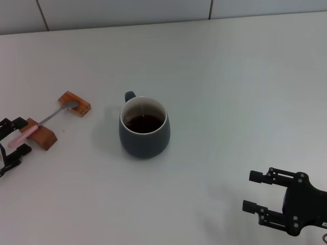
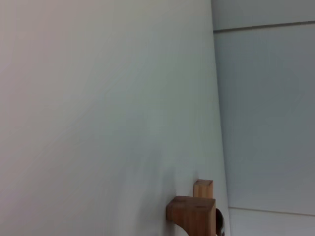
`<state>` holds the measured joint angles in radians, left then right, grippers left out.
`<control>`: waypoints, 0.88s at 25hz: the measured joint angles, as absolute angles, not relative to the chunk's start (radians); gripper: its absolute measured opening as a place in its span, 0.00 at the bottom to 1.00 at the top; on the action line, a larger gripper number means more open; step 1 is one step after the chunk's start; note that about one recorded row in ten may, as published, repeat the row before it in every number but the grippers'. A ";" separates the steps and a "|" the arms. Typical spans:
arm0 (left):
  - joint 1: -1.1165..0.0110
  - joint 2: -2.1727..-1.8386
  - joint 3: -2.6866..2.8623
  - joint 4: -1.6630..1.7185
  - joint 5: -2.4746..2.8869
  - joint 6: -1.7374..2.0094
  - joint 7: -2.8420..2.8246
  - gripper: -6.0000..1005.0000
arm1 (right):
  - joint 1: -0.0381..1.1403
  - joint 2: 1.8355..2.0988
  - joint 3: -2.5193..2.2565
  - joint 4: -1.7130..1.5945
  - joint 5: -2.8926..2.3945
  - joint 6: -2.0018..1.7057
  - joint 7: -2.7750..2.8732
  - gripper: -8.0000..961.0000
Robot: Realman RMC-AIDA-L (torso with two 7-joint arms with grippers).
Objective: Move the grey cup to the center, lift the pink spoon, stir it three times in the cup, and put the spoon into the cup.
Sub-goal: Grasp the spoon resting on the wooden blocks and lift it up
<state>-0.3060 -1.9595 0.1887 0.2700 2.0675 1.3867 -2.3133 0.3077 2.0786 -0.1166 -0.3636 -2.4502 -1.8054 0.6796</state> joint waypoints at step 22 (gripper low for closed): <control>-0.311 -1.963 0.193 0.270 2.070 1.353 -2.309 0.33 | 0.321 2.079 -0.117 -0.362 -2.450 -1.802 0.693 0.69</control>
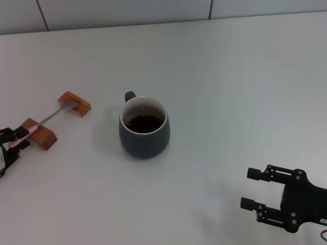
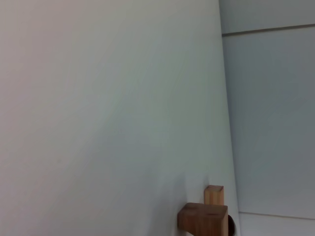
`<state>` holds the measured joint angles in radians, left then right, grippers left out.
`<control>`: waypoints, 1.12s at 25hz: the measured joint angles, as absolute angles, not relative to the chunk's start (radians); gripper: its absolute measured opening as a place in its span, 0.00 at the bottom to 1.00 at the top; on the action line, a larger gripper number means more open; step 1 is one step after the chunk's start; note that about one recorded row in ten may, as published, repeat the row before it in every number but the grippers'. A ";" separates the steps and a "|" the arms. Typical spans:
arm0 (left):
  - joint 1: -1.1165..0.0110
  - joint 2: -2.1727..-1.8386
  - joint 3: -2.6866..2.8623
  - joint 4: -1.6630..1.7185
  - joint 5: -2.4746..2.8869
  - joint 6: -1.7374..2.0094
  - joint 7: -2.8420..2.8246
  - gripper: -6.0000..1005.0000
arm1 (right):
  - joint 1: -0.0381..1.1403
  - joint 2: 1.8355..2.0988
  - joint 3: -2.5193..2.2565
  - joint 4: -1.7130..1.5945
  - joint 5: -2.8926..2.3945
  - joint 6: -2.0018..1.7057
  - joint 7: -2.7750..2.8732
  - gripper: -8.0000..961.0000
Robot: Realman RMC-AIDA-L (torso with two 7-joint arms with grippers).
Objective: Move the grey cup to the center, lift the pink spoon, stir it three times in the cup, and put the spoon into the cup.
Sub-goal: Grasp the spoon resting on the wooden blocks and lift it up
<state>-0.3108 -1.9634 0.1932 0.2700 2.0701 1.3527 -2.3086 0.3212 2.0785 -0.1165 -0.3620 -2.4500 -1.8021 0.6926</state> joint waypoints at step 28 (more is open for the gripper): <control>-0.310 -1.976 0.152 0.248 2.024 1.449 -2.252 0.19 | 0.334 2.080 -0.117 -0.362 -2.452 -1.794 0.693 0.69</control>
<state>-0.3096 -1.9759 0.1516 0.2483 2.0237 1.4488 -2.2517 0.3340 2.0801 -0.1165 -0.3620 -2.4523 -1.7939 0.6934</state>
